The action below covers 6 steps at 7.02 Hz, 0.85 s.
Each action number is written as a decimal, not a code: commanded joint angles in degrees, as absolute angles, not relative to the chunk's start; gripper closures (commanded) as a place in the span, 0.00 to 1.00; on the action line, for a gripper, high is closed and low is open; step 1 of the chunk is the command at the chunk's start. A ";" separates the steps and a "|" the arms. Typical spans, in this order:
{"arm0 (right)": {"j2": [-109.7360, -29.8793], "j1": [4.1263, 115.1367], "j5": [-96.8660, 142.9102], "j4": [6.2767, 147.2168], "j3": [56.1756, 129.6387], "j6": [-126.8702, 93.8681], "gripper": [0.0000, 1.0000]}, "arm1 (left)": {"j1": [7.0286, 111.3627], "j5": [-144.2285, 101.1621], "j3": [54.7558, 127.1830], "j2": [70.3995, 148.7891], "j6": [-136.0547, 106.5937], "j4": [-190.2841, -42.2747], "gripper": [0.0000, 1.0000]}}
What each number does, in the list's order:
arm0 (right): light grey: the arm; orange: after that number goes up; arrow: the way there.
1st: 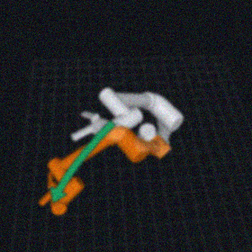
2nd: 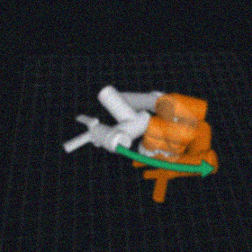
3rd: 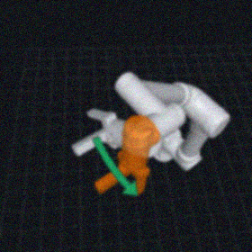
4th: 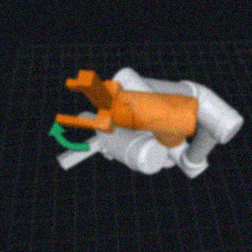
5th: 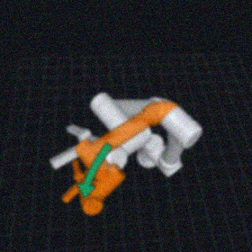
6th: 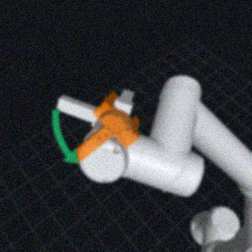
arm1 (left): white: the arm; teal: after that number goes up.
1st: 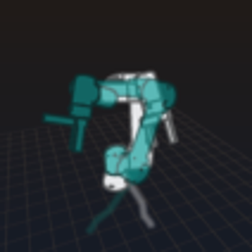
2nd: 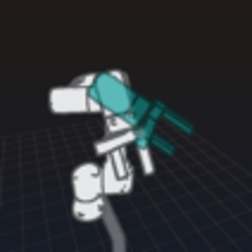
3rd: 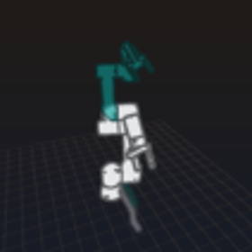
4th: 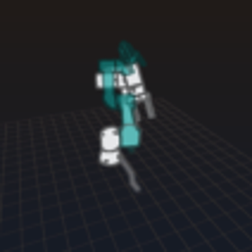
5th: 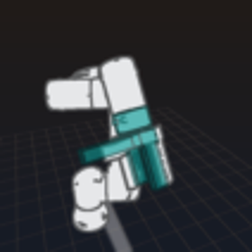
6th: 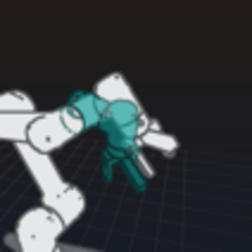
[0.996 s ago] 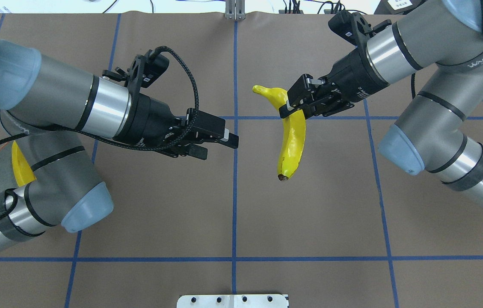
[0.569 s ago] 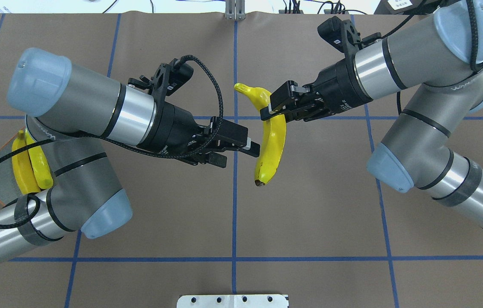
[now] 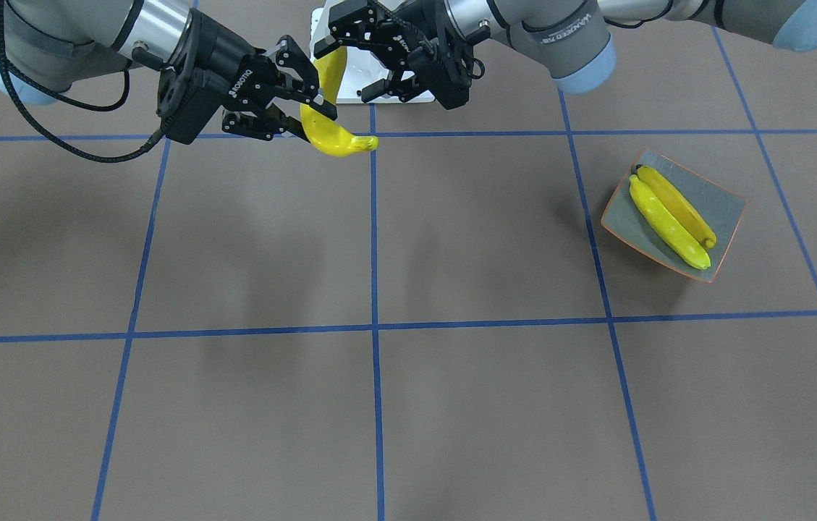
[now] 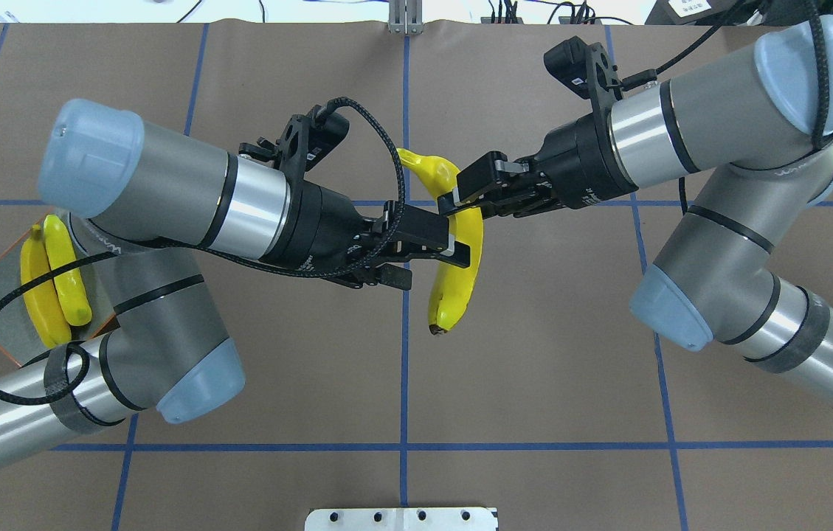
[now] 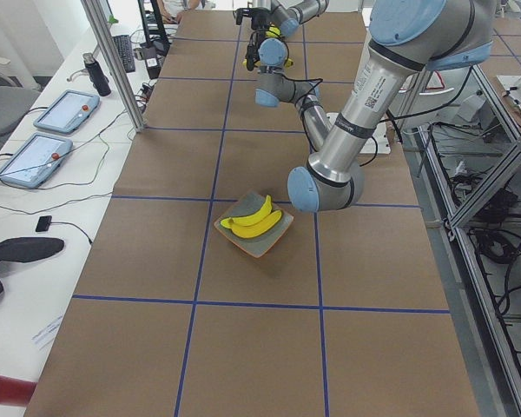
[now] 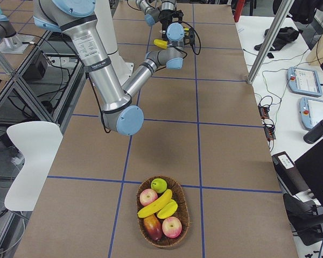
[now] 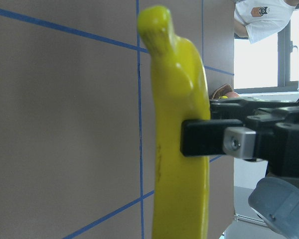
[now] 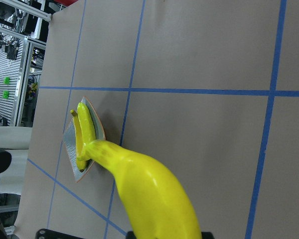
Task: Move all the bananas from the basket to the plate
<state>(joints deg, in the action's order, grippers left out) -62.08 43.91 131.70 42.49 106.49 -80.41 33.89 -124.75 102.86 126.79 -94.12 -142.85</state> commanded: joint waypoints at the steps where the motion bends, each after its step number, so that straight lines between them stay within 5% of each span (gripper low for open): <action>1: -62.14 42.45 130.69 41.40 106.44 -80.42 1.00 | 33.49 -123.93 102.92 127.00 -94.22 -143.53 0.01; 6: -62.49 42.45 130.87 41.31 107.75 -81.12 1.00 | 32.96 -123.05 102.30 127.09 -94.13 -143.70 0.08</action>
